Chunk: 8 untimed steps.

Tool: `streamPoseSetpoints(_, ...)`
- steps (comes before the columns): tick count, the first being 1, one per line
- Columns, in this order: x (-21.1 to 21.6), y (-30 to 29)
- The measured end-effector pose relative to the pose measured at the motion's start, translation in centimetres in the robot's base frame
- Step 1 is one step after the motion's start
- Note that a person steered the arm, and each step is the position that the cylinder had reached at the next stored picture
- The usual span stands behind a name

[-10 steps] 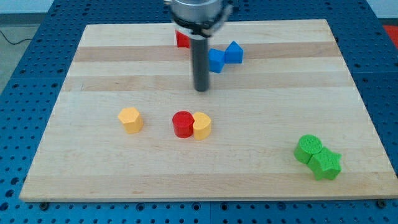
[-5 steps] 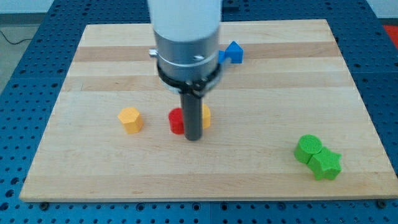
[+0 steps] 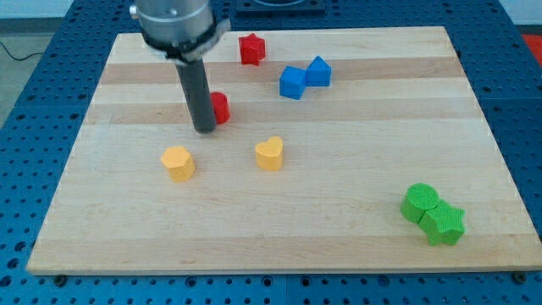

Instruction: Move the red circle to the left of red star

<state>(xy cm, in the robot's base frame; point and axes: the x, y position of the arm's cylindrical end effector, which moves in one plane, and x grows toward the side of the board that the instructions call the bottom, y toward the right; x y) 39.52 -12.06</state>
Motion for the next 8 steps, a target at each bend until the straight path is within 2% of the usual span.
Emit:
streamPoseSetpoints(1,-3.9,-1.4)
streamPoseSetpoints(3,0.5,-1.4)
streamPoseSetpoints(4,0.5,0.4)
streamPoseSetpoints(6,-8.5,0.4)
streamPoseSetpoints(7,-8.9,0.4)
streamPoseSetpoints(8,-5.3,0.4)
